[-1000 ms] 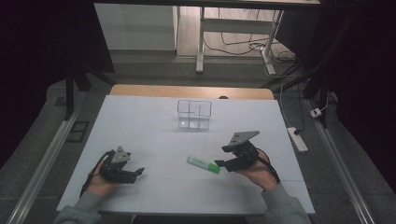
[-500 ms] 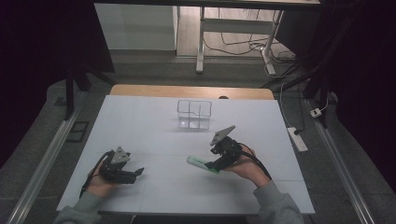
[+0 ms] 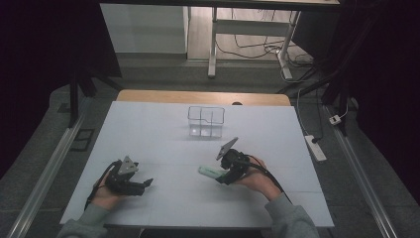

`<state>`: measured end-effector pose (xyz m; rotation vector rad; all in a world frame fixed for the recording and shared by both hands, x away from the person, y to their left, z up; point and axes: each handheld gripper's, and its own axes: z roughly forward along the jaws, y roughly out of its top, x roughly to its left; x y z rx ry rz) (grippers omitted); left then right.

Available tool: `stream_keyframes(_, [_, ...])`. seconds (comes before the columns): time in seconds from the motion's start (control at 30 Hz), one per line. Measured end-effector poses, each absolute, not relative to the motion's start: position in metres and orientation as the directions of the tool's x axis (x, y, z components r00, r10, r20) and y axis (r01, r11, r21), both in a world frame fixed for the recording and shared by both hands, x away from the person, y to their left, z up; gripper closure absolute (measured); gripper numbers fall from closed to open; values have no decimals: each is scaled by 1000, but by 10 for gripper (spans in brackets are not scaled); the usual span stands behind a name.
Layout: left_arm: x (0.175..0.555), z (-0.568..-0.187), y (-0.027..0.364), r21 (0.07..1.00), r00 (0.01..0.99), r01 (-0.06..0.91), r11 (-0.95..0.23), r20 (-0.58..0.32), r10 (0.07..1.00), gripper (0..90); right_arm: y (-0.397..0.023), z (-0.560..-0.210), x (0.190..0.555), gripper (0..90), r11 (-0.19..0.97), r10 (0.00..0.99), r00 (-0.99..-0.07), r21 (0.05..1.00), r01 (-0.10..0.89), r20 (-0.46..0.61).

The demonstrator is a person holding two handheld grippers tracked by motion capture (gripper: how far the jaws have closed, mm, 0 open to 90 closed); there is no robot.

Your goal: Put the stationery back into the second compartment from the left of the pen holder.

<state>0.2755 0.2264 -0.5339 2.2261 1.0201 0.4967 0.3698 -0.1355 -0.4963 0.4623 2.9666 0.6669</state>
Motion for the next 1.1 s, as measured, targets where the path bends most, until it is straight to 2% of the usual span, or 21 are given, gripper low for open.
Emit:
stream_keyframes(0.27, [275,-534,226,681,632,533,-503,75,771,191,-132,-504,371,469,874,293,-956,406,268,1])
stream_keyframes(0.4, [275,-534,226,680,633,532,-505,77,770,191,-130,-505,369,555,879,299,-954,396,264,-26])
stream_keyframes(0.5, [274,-534,225,683,635,527,-506,80,769,193,-128,-504,367,654,887,274,-961,395,239,-35])
stream_keyframes(0.8, [274,-533,225,683,634,525,-507,84,769,193,-128,-503,365,666,889,263,-964,399,224,-44])
stream_keyframes(1.1, [273,-533,225,683,635,524,-509,86,768,193,-134,-486,364,666,857,281,-958,464,222,-61])
